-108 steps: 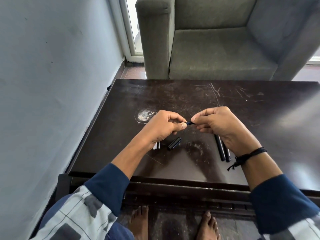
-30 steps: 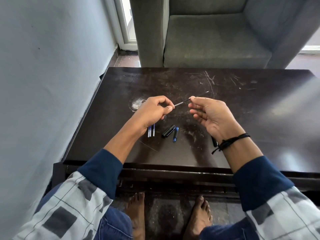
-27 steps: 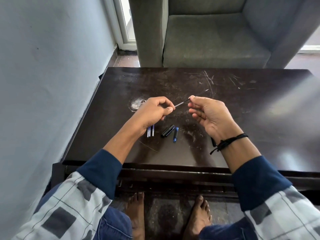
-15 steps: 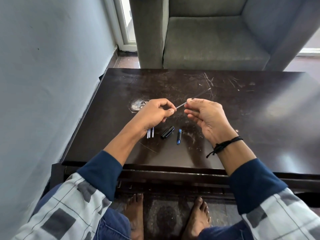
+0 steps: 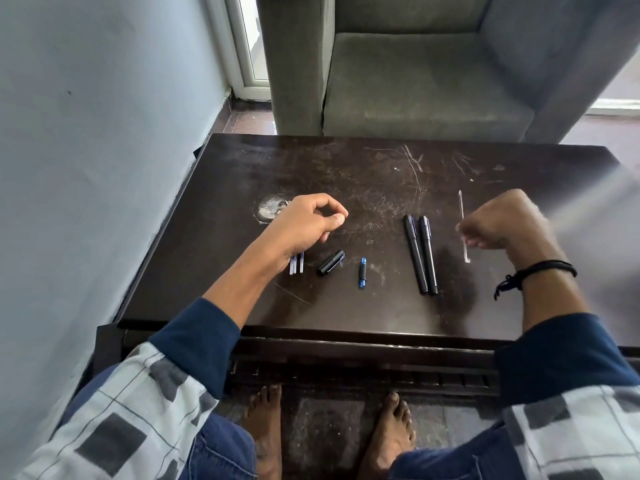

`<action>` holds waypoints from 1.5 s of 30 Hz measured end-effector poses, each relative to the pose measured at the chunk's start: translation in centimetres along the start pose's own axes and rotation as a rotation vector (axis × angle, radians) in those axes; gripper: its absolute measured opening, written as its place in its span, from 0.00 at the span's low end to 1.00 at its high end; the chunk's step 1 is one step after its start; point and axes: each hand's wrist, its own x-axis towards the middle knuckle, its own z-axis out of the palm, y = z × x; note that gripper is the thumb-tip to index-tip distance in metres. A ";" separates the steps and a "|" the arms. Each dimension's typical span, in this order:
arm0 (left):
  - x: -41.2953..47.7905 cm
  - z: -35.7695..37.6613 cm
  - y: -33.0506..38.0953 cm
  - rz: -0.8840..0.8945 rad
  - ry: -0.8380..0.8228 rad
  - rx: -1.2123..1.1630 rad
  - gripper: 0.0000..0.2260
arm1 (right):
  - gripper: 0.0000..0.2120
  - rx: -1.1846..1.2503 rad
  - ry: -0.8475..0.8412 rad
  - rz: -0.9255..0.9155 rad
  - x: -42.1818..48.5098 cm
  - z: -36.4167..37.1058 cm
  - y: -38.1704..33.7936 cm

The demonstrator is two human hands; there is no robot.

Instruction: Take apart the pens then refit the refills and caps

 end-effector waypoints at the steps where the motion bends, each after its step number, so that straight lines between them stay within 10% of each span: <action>1: 0.0 0.1 0.0 -0.002 -0.001 0.000 0.05 | 0.06 -0.086 -0.007 0.009 -0.2 0.2 0.1; 16: -0.1 -0.5 0.3 -0.030 0.023 -0.026 0.04 | 0.11 -0.277 -0.049 0.046 -2.1 1.1 -0.6; 21: 0.1 -1.6 0.6 -0.037 0.074 -0.041 0.04 | 0.05 -0.276 0.208 -0.192 -3.3 1.7 -2.2; 32: 0.0 -5.9 0.5 -0.033 0.202 -0.093 0.05 | 0.11 -0.316 -0.129 -1.002 -10.2 10.0 -8.2; 45: -0.5 -7.0 0.2 -0.003 0.219 -0.076 0.06 | 0.11 -0.452 -0.126 -1.109 -11.2 13.6 -8.3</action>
